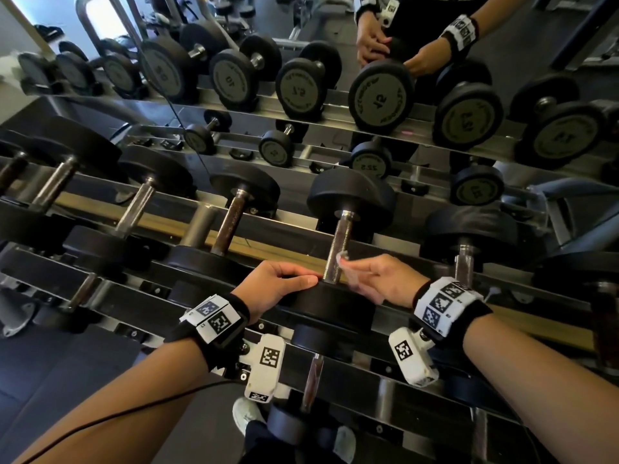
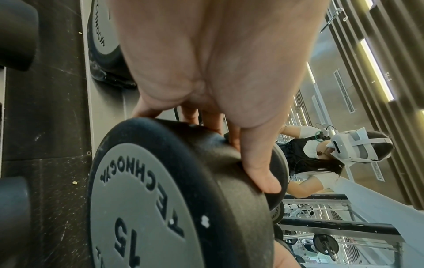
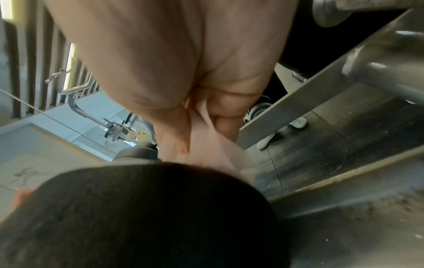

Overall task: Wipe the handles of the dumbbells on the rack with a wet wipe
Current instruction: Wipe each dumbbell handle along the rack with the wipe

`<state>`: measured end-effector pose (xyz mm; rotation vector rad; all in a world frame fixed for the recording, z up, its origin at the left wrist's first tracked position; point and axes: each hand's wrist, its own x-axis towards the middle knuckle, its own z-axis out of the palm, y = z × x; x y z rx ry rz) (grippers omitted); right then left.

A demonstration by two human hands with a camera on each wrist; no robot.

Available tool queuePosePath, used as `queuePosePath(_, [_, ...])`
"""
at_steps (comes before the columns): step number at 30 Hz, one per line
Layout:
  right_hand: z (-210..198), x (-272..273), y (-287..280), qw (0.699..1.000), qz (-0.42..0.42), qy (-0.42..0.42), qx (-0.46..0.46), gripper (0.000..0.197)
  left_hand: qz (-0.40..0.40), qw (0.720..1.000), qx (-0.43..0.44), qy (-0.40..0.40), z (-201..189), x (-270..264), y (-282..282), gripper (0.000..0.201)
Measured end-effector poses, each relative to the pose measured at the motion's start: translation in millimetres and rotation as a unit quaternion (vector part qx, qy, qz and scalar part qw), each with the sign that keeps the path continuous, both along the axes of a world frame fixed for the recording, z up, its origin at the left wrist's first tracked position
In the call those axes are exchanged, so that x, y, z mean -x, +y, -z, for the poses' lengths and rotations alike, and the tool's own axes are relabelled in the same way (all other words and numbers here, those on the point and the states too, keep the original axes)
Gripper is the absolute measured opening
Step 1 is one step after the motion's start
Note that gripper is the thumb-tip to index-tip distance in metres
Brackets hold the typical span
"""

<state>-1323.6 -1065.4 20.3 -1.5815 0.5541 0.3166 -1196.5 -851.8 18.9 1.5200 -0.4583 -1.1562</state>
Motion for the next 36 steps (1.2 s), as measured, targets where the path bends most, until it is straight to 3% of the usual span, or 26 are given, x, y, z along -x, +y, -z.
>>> queuePosePath(1, [0.3,1.9,-3.6,0.999,-0.026,0.006,0.038,0.024,0.002,1.000,0.000,0.000,0.6,-0.4,0.1,0.029])
queuePosePath(3, [-2.8,0.7,-15.1,1.000,-0.003,0.007,0.005,0.028,0.004,1.000,-0.002,-0.001,1.7,-1.5,-0.1,0.030])
queuePosePath(8, [-3.7,-21.5,-32.5,0.976,0.196,-0.058,0.078,0.033,0.007,1.000,-0.004,-0.008,5.5,-3.1,0.8,0.031])
queuePosePath(12, [1.5,-25.0,-11.8,0.989,0.105,-0.044,0.096,0.045,0.003,1.000,-0.005,-0.018,4.0,-2.7,-0.1,0.029])
queuePosePath(15, [3.8,-9.9,-1.0,0.993,0.095,-0.068,0.018,0.036,0.009,1.000,-0.012,-0.016,-1.0,-4.5,-3.2,0.028])
queuePosePath(20, [15.5,14.0,1.8,0.994,-0.070,-0.008,0.081,0.038,0.013,1.000,-0.012,-0.018,-3.8,-4.6,-4.0,0.025])
queuePosePath(22, [13.9,7.5,-8.5,0.999,-0.045,-0.002,0.011,0.024,0.008,0.999,-0.008,-0.030,-2.6,-2.2,-2.4,0.024])
queuePosePath(23, [9.3,1.8,-14.6,0.997,0.015,0.005,-0.070,0.020,0.004,0.999,-0.008,-0.038,-1.6,-0.7,-2.0,0.024])
queuePosePath(25, [1.1,-7.5,-27.6,0.988,0.114,-0.003,-0.107,0.017,-0.007,0.999,-0.004,-0.049,0.0,1.9,-0.7,0.026])
queuePosePath(27, [0.2,-12.5,-36.7,0.981,0.186,-0.040,0.028,0.022,-0.011,0.998,-0.002,-0.057,0.4,3.8,0.9,0.032])
queuePosePath(29, [-2.5,-14.2,-31.2,0.968,0.189,-0.079,0.147,0.029,-0.010,0.998,0.000,-0.060,-0.4,5.3,1.6,0.033])
queuePosePath(32, [-3.6,-16.8,-6.5,0.978,0.142,-0.105,0.108,0.030,-0.019,0.998,0.013,-0.054,0.2,9.3,2.2,0.029])
queuePosePath(36, [4.7,-11.6,8.2,0.985,0.008,-0.102,0.138,0.030,-0.026,0.999,0.028,-0.035,4.8,12.2,2.9,0.024])
